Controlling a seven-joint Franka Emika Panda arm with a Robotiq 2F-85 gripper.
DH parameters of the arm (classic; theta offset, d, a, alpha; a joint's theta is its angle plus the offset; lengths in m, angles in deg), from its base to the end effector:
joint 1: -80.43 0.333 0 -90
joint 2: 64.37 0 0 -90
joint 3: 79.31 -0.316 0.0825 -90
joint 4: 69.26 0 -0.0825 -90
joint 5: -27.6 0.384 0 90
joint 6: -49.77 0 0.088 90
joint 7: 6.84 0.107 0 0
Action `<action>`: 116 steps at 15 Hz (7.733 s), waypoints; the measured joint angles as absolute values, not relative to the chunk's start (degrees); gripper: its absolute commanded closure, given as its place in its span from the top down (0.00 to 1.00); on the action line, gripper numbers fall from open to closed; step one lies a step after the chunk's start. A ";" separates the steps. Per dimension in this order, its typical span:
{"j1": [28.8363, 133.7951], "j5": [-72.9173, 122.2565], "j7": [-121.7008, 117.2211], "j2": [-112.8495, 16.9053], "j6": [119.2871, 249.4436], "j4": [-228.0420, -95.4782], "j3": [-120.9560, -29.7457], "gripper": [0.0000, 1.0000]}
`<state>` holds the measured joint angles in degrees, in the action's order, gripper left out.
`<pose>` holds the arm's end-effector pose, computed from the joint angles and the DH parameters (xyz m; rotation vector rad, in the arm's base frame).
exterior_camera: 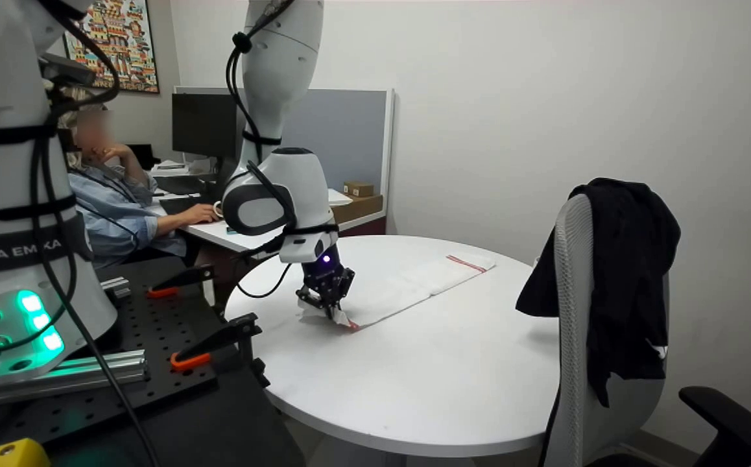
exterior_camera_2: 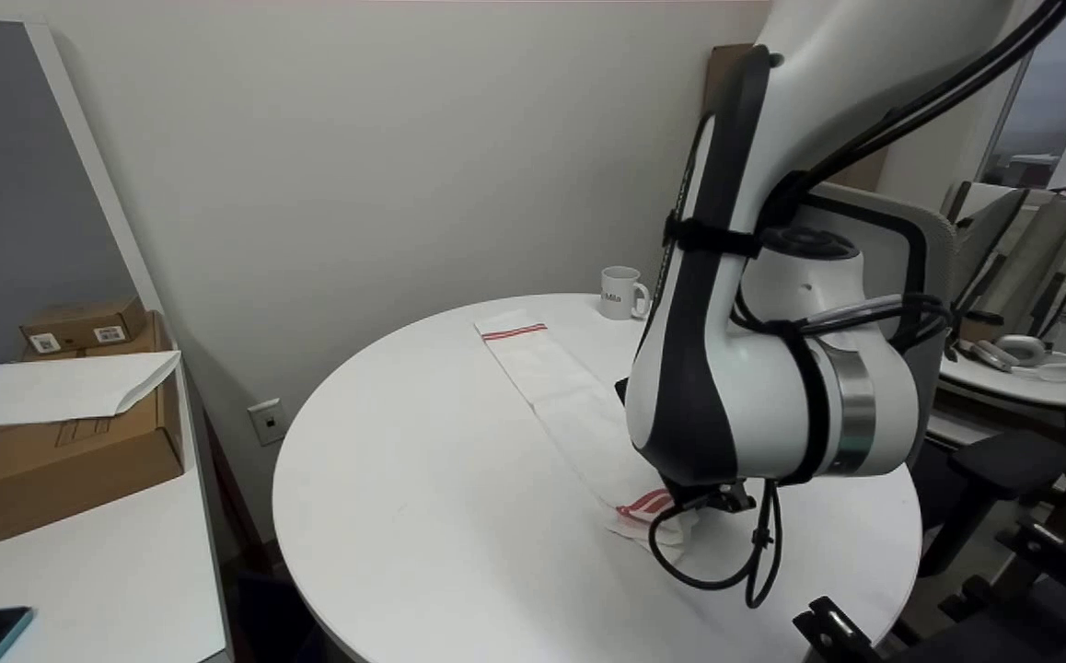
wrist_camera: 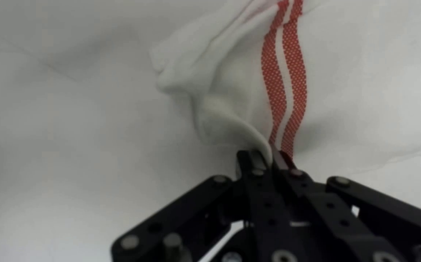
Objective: Fold the red and white cloth neatly
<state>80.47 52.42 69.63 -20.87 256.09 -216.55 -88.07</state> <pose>0.3902 0.0220 0.0338 -2.0257 2.1944 -0.3133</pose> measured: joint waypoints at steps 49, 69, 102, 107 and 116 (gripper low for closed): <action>21.76 29.45 73.98 -49.66 257.66 -226.37 -158.21 0.01; -28.64 31.58 63.21 -46.59 255.94 -226.36 -205.88 0.01; -48.85 43.31 58.68 -64.07 217.18 -198.95 -222.89 0.01; -50.97 59.14 48.15 -77.10 208.06 -184.89 -225.17 0.01; -53.60 79.45 33.51 -99.22 190.52 -163.61 -215.61 0.01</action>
<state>-53.60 79.45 33.51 -99.22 190.52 -163.61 -215.61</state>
